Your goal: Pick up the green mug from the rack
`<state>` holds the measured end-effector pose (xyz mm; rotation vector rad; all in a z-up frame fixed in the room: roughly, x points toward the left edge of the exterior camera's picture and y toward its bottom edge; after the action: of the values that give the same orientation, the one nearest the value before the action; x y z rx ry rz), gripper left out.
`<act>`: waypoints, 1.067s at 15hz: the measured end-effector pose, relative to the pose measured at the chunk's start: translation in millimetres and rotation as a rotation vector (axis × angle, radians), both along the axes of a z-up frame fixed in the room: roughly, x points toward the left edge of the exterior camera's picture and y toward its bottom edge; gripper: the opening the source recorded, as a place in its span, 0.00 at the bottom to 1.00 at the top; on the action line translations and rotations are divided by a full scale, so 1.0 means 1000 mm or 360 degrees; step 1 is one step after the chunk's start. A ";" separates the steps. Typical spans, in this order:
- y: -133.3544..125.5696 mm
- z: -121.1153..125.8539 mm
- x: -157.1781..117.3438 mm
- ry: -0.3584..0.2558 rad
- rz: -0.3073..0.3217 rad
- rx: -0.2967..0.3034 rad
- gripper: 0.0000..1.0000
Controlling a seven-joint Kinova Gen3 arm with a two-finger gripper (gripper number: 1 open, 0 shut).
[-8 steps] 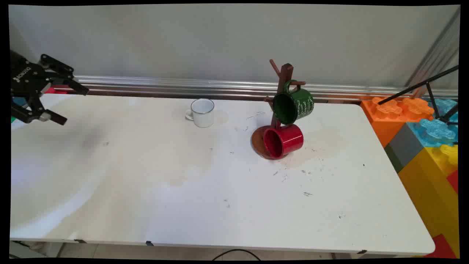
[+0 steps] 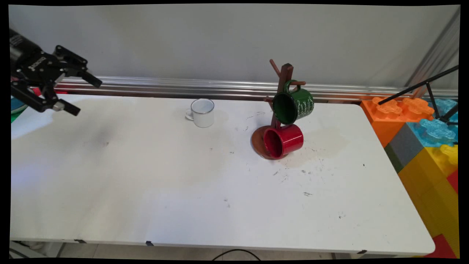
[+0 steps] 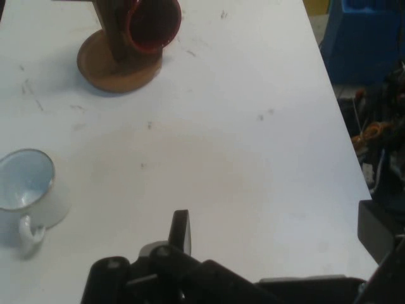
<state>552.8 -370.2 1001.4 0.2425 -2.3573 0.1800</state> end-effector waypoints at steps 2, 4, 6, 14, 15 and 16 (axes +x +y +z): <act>-0.007 0.003 -0.011 0.0015 0.0018 -0.0010 1.00; -0.014 0.004 -0.027 0.0035 0.0047 -0.0025 1.00; -0.021 0.003 -0.051 0.0060 0.0097 -0.0040 1.00; -0.046 -0.036 -0.143 0.0109 0.0465 0.0085 1.00; -0.048 -0.039 -0.153 0.0138 0.0494 0.0097 1.00; -0.049 -0.040 -0.161 0.0168 0.0507 0.0101 1.00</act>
<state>392.2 -419.4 961.8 0.6435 -2.2102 0.2386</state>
